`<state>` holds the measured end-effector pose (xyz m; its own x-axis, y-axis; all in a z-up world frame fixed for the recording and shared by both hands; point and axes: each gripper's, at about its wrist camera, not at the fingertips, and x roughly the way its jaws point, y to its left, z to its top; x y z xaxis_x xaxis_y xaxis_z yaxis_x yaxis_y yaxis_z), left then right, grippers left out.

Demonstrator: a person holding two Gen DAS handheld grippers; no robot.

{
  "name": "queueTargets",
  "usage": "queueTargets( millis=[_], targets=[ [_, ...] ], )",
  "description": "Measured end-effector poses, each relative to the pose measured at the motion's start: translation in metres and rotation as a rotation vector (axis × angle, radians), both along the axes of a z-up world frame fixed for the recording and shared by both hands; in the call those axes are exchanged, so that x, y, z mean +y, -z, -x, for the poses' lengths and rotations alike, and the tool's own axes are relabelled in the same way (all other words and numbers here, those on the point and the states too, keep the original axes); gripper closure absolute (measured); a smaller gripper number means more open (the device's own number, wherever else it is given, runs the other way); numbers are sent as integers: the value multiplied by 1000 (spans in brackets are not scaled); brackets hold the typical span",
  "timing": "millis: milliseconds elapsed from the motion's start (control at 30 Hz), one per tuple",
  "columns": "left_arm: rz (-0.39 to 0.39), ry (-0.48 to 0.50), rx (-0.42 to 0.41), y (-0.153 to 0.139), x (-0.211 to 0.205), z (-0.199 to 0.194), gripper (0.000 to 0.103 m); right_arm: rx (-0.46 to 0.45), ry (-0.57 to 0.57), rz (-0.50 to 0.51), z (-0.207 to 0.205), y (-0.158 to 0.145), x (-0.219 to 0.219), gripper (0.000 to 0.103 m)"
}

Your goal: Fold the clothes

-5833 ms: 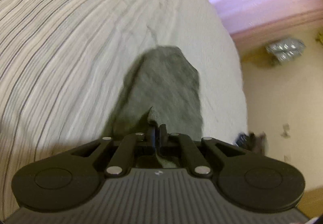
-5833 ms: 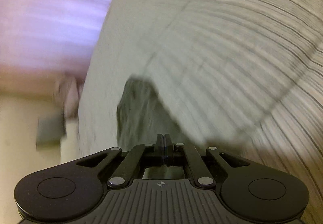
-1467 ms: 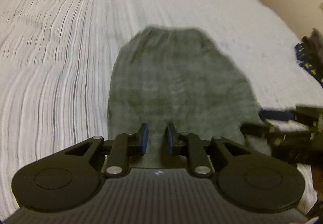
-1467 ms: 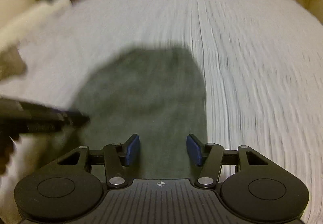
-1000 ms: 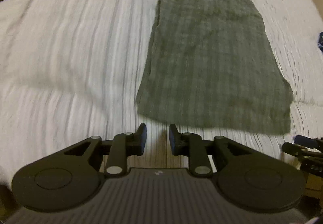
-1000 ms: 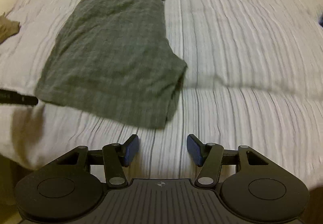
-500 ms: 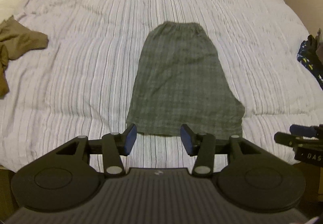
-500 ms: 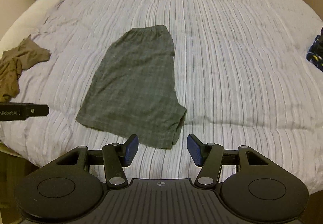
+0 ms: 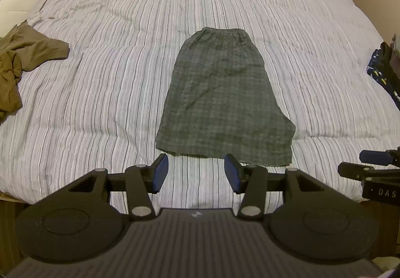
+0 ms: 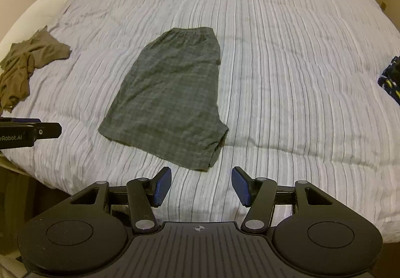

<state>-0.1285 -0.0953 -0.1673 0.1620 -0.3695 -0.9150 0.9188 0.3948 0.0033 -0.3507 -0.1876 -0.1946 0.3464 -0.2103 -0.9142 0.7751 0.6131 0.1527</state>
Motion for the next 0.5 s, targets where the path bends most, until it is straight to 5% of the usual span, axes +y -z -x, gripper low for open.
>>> queueTargets(
  millis=[500],
  targets=[
    [-5, 2, 4, -11, 3, 3, 57, 9, -1, 8, 0, -16, 1, 46]
  ],
)
